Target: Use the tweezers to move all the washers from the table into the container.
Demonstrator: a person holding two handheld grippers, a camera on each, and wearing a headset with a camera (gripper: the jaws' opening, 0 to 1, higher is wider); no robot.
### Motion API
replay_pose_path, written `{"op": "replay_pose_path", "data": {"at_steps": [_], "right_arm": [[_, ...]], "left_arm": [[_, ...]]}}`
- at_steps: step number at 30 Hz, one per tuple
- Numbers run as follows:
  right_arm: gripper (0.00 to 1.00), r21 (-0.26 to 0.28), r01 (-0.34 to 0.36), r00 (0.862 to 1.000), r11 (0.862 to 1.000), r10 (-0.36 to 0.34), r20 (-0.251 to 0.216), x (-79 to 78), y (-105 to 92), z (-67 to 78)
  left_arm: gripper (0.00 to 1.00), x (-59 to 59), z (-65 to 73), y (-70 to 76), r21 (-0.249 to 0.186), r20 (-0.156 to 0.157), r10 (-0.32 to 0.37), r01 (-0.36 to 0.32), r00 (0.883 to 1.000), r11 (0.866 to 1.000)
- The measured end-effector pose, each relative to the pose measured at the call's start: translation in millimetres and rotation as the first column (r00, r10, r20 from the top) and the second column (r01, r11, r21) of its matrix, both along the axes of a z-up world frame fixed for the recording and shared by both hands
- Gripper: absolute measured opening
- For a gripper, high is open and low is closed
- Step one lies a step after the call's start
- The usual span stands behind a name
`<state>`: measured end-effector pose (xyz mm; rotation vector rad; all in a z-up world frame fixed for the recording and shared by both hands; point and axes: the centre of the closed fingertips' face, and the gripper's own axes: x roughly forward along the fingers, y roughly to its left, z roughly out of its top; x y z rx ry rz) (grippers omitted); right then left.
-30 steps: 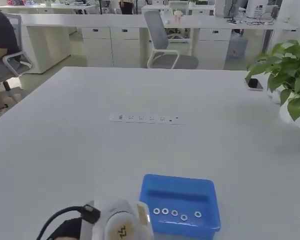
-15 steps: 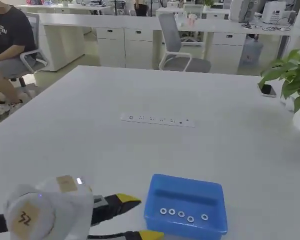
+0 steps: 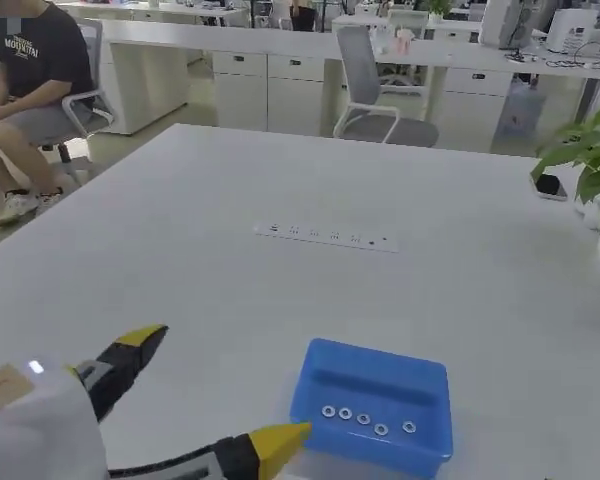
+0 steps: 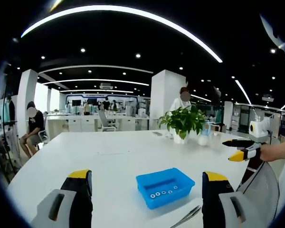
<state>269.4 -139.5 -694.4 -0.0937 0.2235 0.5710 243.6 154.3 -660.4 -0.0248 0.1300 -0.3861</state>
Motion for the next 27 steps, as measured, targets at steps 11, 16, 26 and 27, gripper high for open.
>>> {"op": "replay_pose_path", "data": {"at_steps": [11, 16, 26, 27], "right_arm": [[0.99, 0.002, -0.024, 1.000, 1.000, 0.024, 0.014, 1.3, -1.3, 5.4], [0.99, 0.017, -0.023, 1.000, 1.000, 0.022, 0.010, 1.6, -2.8, 5.8], [0.99, 0.033, 0.016, 1.000, 0.999, -0.017, 0.024, 0.2, -9.2, 7.6], [0.99, 0.030, 0.018, 1.000, 0.999, -0.019, 0.023, 0.6, -9.2, 6.8]], "left_arm": [[0.99, -4.1, 3.8, 17.3, -0.014, 0.035, 0.068, -0.068, 0.997, 0.998], [0.99, -5.0, 3.6, 19.7, -0.008, 0.041, 0.073, -0.073, 0.996, 0.997], [0.99, -3.5, 0.1, 14.1, -0.029, 0.027, 0.064, -0.063, 0.998, 0.998], [0.99, -3.9, 0.3, 13.4, -0.029, 0.026, 0.061, -0.060, 0.998, 0.998]]}}
